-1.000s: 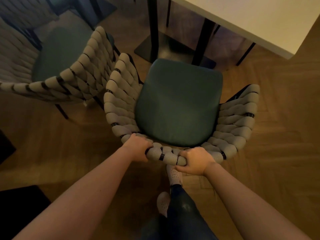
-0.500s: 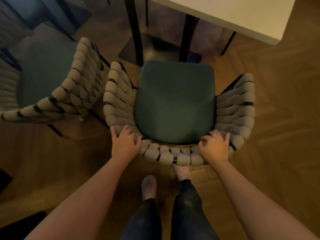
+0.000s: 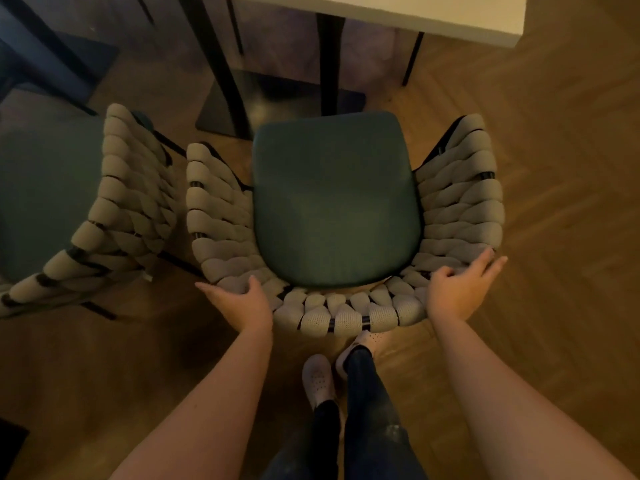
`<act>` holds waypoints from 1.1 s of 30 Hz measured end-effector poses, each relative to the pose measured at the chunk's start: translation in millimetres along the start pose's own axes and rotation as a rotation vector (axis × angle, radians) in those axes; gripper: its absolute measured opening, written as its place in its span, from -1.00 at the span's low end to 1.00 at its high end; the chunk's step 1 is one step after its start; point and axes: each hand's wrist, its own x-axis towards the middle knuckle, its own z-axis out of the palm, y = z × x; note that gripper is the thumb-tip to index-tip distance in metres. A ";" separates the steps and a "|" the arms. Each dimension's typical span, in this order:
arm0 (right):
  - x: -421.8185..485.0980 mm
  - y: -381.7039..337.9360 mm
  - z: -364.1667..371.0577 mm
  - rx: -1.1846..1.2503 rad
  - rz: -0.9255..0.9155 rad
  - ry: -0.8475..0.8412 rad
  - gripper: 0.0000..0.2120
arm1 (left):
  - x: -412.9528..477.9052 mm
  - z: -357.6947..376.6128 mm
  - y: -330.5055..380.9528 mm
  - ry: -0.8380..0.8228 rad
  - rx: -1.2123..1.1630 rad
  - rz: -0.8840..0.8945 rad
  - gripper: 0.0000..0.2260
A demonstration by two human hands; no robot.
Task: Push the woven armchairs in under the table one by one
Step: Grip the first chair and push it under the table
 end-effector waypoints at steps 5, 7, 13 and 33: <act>4.4 -1.2 1.7 0.321 0.470 -0.012 -0.17 | 9.5 0.7 11.2 0.034 -0.299 -0.407 -0.34; 8.8 -2.9 0.5 0.336 0.596 -0.043 -0.17 | 13.8 -0.1 15.0 0.013 -0.320 -0.519 -0.33; 19.5 -5.8 -3.3 0.336 0.626 -0.101 -0.46 | 13.3 3.8 24.7 0.011 -0.344 -0.594 -0.30; 59.7 -78.5 20.8 0.422 0.631 -0.118 -0.53 | 81.3 69.7 113.4 0.038 -0.262 -0.475 -0.31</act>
